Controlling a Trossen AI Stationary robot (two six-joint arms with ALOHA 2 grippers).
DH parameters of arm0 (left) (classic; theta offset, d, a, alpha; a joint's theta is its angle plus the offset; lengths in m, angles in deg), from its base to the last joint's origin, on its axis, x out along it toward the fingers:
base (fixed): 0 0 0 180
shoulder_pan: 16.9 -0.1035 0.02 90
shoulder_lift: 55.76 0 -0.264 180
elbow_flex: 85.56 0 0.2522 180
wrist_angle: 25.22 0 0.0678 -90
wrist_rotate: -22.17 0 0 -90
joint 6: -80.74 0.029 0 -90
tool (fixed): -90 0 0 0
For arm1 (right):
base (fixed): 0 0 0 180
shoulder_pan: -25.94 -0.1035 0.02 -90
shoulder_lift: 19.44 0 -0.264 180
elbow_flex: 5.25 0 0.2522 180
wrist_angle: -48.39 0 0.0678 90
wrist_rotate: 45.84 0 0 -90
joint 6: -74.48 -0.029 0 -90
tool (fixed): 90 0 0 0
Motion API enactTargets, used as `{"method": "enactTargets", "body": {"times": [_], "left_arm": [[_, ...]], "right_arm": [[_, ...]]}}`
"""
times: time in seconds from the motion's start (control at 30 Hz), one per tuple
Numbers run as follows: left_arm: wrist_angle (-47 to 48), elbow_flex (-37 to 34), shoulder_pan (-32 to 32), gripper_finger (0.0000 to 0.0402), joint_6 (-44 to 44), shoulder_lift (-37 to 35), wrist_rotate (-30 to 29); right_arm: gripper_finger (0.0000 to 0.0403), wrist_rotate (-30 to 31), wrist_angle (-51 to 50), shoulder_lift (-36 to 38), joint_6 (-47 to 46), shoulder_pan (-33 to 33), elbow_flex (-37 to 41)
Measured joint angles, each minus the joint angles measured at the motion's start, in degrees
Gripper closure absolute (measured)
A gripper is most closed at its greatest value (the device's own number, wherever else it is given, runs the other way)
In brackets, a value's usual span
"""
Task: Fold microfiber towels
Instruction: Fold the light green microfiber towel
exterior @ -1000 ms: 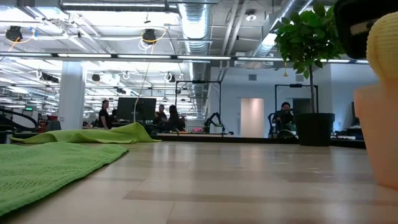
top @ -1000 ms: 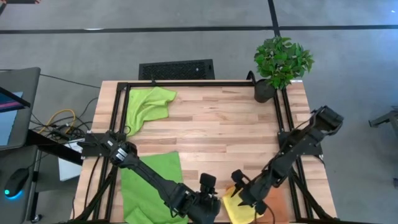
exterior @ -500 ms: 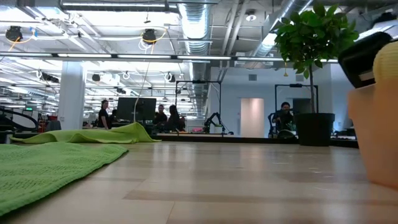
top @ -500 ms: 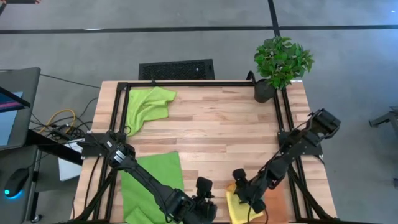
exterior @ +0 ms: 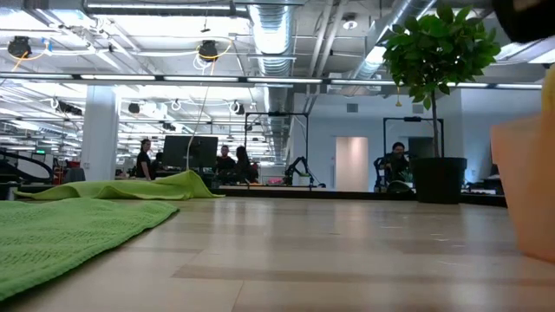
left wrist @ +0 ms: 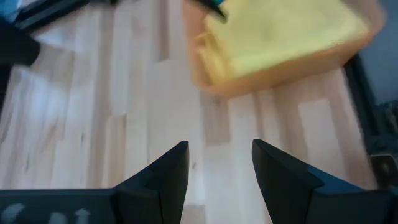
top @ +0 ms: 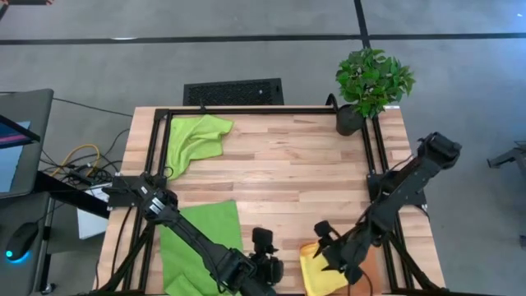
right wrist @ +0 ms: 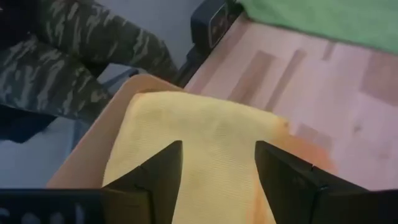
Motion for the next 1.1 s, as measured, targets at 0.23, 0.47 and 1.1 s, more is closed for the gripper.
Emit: {"method": "enactTargets", "body": {"times": [0.23,0.47,1.1], "left_arm": [[20.0,0.0,0.5,0.0232,-18.3,-2.6,-5.0],[26.0,-4.8,-0.8,0.0233,-25.6,-7.5,-4.9],[15.3,-54.6,-21.2,0.0233,-34.9,-41.0,-3.9]], "right_arm": [[0.0177,11.4,-7.0,9.9,0.8,-0.1,-0.2],[0.0177,17.3,-9.4,15.5,3.3,2.6,-0.3],[0.0177,17.4,-10.0,16.2,7.9,14.8,-0.2]]}}
